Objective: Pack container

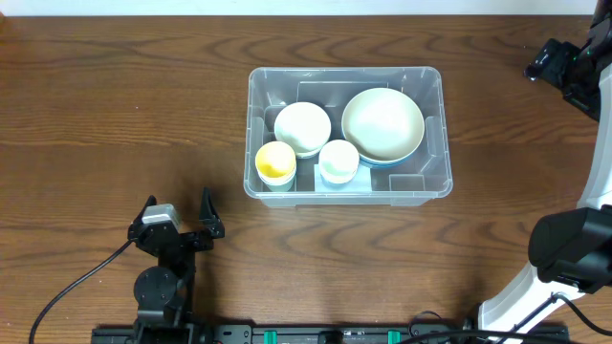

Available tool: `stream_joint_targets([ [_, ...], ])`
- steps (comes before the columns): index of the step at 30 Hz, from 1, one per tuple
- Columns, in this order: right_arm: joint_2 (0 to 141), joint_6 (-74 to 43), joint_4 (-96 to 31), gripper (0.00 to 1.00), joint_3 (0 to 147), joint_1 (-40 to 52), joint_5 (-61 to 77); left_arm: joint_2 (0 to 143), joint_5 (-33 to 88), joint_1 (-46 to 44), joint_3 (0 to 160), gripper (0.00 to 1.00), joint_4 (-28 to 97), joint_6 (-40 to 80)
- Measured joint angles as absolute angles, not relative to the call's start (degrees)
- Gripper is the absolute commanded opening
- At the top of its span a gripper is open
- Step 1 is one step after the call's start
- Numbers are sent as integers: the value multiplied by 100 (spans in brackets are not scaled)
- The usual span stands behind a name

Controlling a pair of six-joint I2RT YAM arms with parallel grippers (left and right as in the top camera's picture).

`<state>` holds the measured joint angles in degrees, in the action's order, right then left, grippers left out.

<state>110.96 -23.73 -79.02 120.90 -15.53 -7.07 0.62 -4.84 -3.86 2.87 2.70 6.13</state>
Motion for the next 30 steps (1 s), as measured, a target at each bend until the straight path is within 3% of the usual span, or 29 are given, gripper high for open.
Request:
stream_joint_targets([
  [30, 11096, -2373, -7902, 99, 12090, -1553, -707, 64, -447, -386, 189, 98, 244, 550],
])
